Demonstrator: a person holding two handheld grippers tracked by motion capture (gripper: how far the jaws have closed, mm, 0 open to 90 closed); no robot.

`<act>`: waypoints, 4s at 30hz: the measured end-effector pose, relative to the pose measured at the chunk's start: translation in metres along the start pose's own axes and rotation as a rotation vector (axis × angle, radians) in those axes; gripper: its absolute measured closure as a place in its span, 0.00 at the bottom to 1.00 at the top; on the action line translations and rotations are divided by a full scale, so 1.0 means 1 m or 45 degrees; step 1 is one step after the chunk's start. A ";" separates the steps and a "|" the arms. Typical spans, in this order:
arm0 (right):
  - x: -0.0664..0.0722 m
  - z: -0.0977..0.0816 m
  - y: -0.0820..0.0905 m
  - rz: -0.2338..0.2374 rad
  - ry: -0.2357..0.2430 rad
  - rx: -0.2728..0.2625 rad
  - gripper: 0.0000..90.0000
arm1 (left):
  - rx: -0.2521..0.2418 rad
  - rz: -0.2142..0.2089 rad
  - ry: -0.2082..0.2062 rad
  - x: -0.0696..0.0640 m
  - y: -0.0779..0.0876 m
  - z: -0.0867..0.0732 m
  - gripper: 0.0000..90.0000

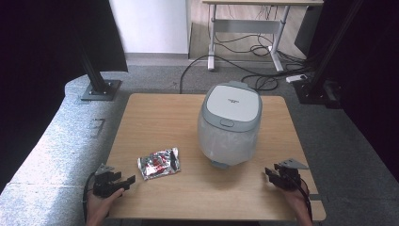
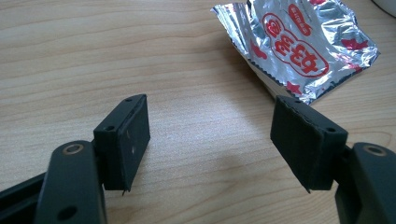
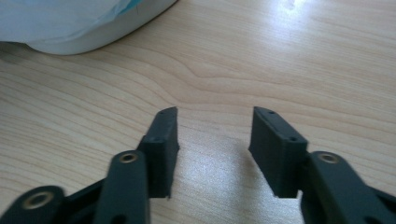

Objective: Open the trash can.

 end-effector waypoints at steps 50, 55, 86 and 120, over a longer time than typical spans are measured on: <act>0.017 0.074 0.065 0.414 -0.023 -0.328 0.99 | -0.015 -0.007 0.027 -0.001 0.008 0.001 0.35; 0.021 0.092 0.076 0.482 -0.019 -0.364 0.99 | -0.015 -0.010 0.025 -0.001 0.008 0.001 0.36; 0.045 0.173 0.108 0.613 0.026 -0.474 0.99 | -0.007 -0.018 0.027 -0.002 0.008 0.000 0.37; 0.085 0.217 0.071 0.727 0.060 -0.403 0.99 | 0.016 -0.030 0.016 -0.003 0.006 -0.001 0.37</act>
Point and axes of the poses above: each handheld gripper's, and its own axes: y roughly backward along the jaws, z roughly out of its top, x roughly to its left, the point moved 3 cm from there along -y, roughly forward along the jaws, and after that the axes turned 3 degrees about -x, right-handed, at the moved point
